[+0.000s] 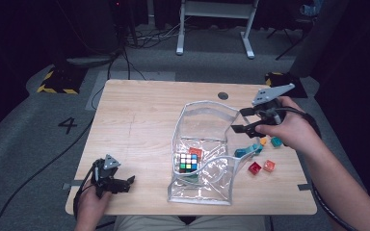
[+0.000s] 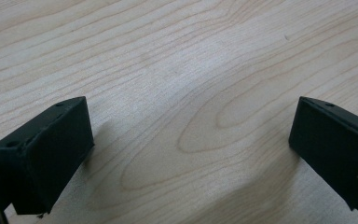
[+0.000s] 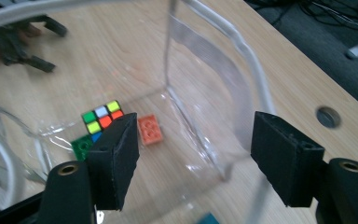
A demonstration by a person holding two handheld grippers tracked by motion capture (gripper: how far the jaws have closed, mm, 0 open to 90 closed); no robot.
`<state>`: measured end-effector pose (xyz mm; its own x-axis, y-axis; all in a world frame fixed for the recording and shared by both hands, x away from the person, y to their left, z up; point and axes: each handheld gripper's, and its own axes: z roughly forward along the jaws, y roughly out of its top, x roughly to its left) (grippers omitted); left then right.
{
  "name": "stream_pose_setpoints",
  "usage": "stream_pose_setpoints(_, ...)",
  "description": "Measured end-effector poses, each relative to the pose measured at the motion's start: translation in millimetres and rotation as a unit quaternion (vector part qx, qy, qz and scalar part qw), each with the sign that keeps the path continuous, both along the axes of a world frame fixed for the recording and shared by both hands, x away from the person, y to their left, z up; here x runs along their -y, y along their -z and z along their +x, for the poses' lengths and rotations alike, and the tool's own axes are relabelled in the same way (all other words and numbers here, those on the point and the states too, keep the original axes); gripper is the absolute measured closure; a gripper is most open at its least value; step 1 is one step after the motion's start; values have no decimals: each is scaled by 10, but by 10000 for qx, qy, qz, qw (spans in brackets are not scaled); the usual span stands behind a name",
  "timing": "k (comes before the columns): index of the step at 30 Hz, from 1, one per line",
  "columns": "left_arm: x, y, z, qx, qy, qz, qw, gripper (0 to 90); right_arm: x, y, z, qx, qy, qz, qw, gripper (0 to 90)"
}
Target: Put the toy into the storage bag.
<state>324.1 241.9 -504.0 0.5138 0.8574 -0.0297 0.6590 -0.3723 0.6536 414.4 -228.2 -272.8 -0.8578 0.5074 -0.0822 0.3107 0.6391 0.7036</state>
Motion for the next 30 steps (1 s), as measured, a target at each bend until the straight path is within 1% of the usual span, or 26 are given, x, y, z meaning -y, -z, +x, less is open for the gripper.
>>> stream_pose_setpoints(1,1,0,-1,-1,-7,-4,10000,0,89,10,1,-20,117,33,9999,327)
stream_pose_setpoints(3,0,0,0,0,3,-3,10000,0,205,20,2,-17,252,-16,9997,328)
stream_pose_setpoints(4,0,0,0,0,-1,-1,10000,0,275,29,-2,-11,354,-20,9994,330)
stream_pose_setpoints(5,0,0,0,0,0,-1,10000,0,348,40,-3,15,398,-3,9992,331)
stream_pose_setpoints(9,0,0,0,0,0,-1,10000,0,624,88,-32,-15,639,124,9979,333)
stream_pose_setpoints(10,1,0,0,1,2,-3,10000,0,683,104,-43,-38,738,181,9971,335)
stream_pose_setpoints(13,1,0,0,2,1,-4,10000,0,859,167,-59,-47,906,217,9956,335)
stream_pose_setpoints(14,1,0,0,2,2,-4,10000,0,923,199,-67,-82,961,235,9951,335)
stream_pose_setpoints(17,1,0,0,1,2,-4,10000,0,1042,286,-86,-115,1086,209,9938,336)
stream_pose_setpoints(20,1,0,0,1,2,-3,10000,0,1149,419,-105,-198,1207,249,9922,335)
stream_pose_setpoints(21,1,0,0,2,1,-4,10000,0,1180,478,-109,-258,1246,250,9916,335)
stream_pose_setpoints(24,2,1,-1,8,-4,-2,10000,0,1266,698,-121,-453,1355,231,9895,339)
stream_pose_setpoints(26,1,0,0,1,2,-4,10000,0,1302,816,-128,-550,1405,263,9882,340)
stream_pose_setpoints(30,0,0,0,2,-2,0,10000,0,1368,1068,-140,-755,1495,235,9856,348)
